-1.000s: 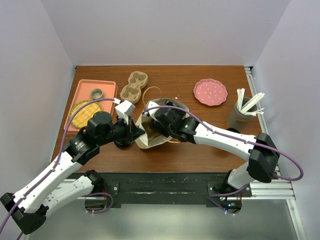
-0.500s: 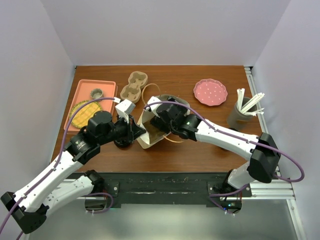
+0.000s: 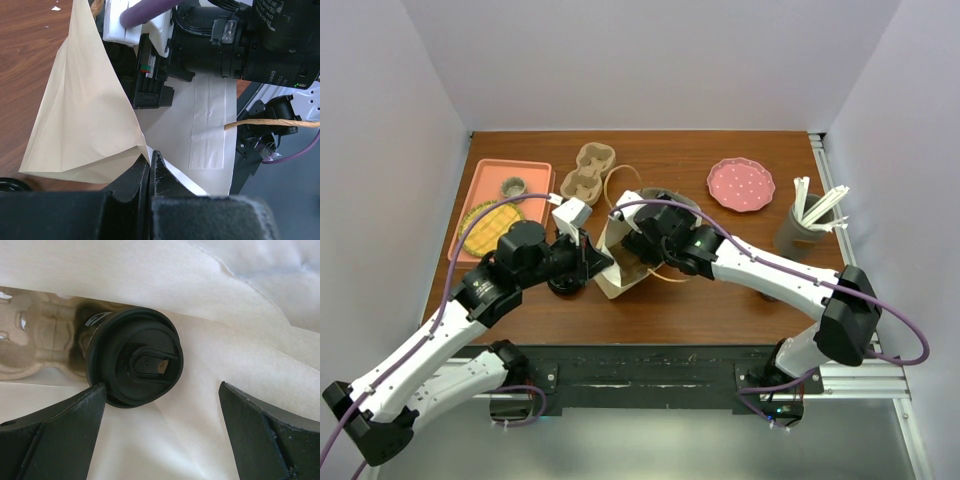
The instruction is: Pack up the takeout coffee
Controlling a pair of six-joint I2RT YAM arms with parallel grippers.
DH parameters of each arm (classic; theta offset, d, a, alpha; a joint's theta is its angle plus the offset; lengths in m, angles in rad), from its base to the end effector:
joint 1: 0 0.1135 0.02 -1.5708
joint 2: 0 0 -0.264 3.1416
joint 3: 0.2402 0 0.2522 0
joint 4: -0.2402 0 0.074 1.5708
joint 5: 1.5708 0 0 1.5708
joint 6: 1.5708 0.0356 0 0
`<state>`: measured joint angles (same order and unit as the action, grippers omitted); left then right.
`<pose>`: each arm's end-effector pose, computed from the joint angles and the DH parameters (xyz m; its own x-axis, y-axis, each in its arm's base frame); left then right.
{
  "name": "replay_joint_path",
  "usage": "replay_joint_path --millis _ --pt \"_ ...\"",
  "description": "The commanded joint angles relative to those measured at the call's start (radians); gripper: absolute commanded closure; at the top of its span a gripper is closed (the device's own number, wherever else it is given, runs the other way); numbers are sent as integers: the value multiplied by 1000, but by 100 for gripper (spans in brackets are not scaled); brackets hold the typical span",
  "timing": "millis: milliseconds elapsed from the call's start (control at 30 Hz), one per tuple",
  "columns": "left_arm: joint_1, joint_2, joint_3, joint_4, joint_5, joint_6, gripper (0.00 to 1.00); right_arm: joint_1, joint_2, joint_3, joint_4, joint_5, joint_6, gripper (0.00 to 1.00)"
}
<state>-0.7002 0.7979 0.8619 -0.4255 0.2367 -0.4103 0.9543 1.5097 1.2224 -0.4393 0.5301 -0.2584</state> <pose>0.1306 -0.1210 0.3396 -0.5648 -0.0312 -0.8247 0.6204 0.6430 -0.4492 0.2078 0.2622 0.2956 -0.2473 -0.7303 -0.6368 -0.5675 0.6419 -0.5157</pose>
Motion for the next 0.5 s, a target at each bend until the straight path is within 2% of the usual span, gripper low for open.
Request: replay_joint_path --millis 0,200,467 --pt "-4 11 32 16 35 -12 100 -19 -37 57 -12 13 21 1" --pt "-4 23 40 16 33 -12 100 -22 -31 66 -22 7 24 2" --pt "-4 35 48 13 23 -16 93 -29 -23 94 -26 -1 24 2"
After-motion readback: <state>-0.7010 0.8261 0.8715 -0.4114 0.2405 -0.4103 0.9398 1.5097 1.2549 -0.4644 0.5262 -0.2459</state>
